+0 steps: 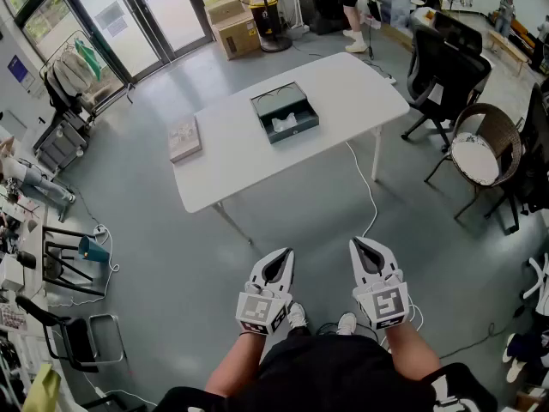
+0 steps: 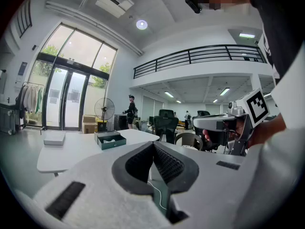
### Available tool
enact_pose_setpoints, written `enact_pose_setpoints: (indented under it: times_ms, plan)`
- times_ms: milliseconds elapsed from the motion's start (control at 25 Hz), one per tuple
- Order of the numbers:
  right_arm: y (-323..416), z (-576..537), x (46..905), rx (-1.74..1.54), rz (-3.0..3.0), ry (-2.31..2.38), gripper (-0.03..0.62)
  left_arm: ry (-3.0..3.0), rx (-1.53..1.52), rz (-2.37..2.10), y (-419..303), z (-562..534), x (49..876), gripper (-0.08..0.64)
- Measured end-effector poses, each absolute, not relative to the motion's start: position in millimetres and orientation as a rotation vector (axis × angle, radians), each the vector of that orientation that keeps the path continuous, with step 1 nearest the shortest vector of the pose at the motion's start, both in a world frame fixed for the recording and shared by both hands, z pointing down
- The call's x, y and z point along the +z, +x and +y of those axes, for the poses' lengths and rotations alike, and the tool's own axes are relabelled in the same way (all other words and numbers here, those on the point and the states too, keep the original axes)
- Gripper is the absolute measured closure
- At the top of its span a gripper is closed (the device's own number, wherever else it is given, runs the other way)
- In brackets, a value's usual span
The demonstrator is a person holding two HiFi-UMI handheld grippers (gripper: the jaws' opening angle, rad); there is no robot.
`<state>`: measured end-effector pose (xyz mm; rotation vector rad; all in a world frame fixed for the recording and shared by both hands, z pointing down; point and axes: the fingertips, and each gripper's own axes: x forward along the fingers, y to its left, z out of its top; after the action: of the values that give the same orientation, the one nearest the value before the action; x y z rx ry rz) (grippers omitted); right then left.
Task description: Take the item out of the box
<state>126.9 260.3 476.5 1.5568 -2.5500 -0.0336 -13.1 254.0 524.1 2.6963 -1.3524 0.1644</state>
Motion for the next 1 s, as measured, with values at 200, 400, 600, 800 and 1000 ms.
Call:
enact_pose_setpoints:
  times_ms: [200, 400, 600, 800, 1000]
  plan:
    - [124.5, 269.3, 476.1, -0.035, -2.547, 1.562, 0.589, 2.695, 0.157, -1.362, -15.2, 261.1, 517.5, 0.552]
    - [121.6, 265.2, 475.9, -0.048, -2.529, 1.575, 0.589, 2.702, 0.142, -1.339, -17.1, 259.3, 518.9, 0.552]
    - [98.0, 258.2, 475.8, -0.002, -2.568, 1.578, 0.588, 2.735, 0.118, -1.303, -34.3, 253.5, 512.4, 0.552]
    - [59.5, 249.1, 472.8, -0.017, -2.576, 1.567, 0.588, 2.768, 0.080, -1.267, -65.1, 243.1, 504.2, 0.552]
    - [45.9, 236.1, 474.7, -0.009, -2.523, 1.655, 0.587, 2.786, 0.095, -1.234, -90.7, 232.9, 507.4, 0.552]
